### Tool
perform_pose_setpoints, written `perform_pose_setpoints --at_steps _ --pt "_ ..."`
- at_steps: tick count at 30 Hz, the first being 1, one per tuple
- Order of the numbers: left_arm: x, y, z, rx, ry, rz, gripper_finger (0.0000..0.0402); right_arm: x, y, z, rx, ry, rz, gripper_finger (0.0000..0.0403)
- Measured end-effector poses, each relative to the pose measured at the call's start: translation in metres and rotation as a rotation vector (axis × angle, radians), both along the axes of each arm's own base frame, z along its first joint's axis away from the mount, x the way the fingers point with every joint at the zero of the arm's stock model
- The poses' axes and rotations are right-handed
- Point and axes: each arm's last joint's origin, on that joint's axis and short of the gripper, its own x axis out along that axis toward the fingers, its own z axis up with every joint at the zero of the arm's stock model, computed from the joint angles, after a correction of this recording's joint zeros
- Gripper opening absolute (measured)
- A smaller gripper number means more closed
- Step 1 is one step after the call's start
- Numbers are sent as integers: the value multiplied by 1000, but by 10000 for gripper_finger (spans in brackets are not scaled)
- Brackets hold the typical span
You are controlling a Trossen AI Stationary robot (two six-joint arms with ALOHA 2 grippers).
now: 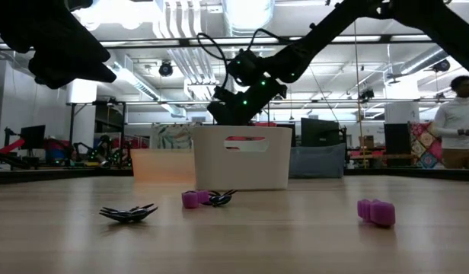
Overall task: Sort Halloween decoration
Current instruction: Put the purple skeleton toy into the orange bin, then put the black spider toy into the black bin
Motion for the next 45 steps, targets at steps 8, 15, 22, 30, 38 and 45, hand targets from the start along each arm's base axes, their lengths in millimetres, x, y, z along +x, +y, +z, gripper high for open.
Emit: perform_pose_setpoints --at_steps 8,15,22,30,38,45 --pt "0 0 0 3 3 0 168 4 -2 -5 21 92 25 9" --pt "0 0 0 10 1 8 168 1 -2 -16 56 176 28 9" --pt "0 1 0 14 -2 14 168 -1 -2 -19 60 201 34 9" --pt "0 1 0 14 -2 14 168 -1 -2 -19 54 203 37 14" --pt "0 1 0 15 -3 15 168 -1 -2 -19 68 198 27 70" --pt "0 1 0 17 -4 19 168 -1 -2 -19 69 198 27 109"
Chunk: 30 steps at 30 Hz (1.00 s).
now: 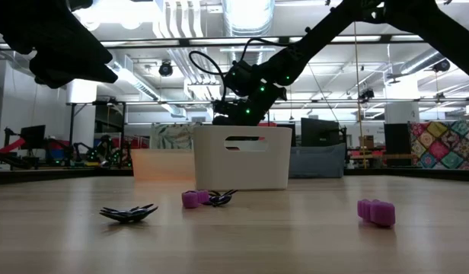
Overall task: Sort Halloween decoration
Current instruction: Put the black spider toy into the black bin
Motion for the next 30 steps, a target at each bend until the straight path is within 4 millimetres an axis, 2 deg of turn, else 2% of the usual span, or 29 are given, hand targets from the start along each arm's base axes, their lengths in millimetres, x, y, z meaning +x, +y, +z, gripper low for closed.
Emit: perform_pose_setpoints --at_steps 3,7,15,18,23,30 --pt "0 0 0 0 0 0 168 -1 0 4 -3 -6 0 112" --pt "0 0 0 0 0 0 168 -3 2 21 -20 -39 1 110" --pt "1 -1 1 -9 -11 0 168 -21 22 84 -58 -100 32 96" --pt "1 0 1 -7 -20 9 168 -29 39 108 -58 -159 85 91" --pt "2 -1 3 -15 -47 22 168 -46 82 137 -104 -248 190 84" --pt "9 -7 2 6 -79 -5 168 -88 139 150 -127 -369 292 73"
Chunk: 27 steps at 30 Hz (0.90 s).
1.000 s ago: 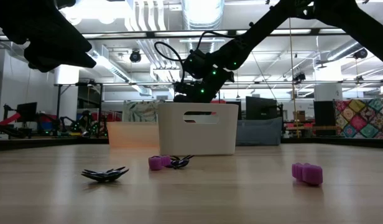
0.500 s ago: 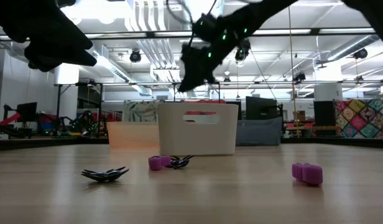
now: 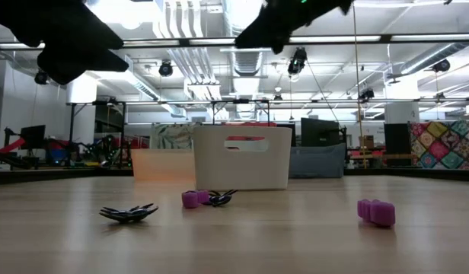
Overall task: Sort Halloween decoration
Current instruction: Put the black spider toy into the black bin
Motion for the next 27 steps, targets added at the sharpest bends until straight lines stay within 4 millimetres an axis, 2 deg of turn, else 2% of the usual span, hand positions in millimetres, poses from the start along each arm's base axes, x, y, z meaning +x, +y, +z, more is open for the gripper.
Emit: perform_pose_setpoints --at_steps 7,13,21,27 --pt "9 -7 -5 30 -31 -30 168 -46 39 -3 25 -44 79 68" --pt "12 -10 -8 35 -38 -34 168 -73 60 -6 100 -72 115 68" --pt "14 -11 -10 36 -36 -34 168 -94 82 -17 186 -59 166 69" --pt "14 -11 -9 29 -44 -33 168 -104 99 -35 139 -18 136 69"
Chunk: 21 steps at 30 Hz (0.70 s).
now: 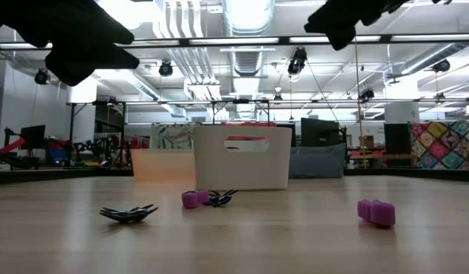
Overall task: Sort Halloween decoration
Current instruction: Put the black spider toy into the black bin
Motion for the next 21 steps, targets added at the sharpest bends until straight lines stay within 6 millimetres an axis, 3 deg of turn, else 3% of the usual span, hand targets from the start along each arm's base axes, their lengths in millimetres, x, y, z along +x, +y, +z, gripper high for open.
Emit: perform_pose_setpoints --at_steps 8,21 --pt "5 -4 1 -22 -47 -7 168 -6 22 -13 21 34 22 70" --pt "31 -29 -24 -12 -14 -119 168 -20 52 -35 145 103 47 64"
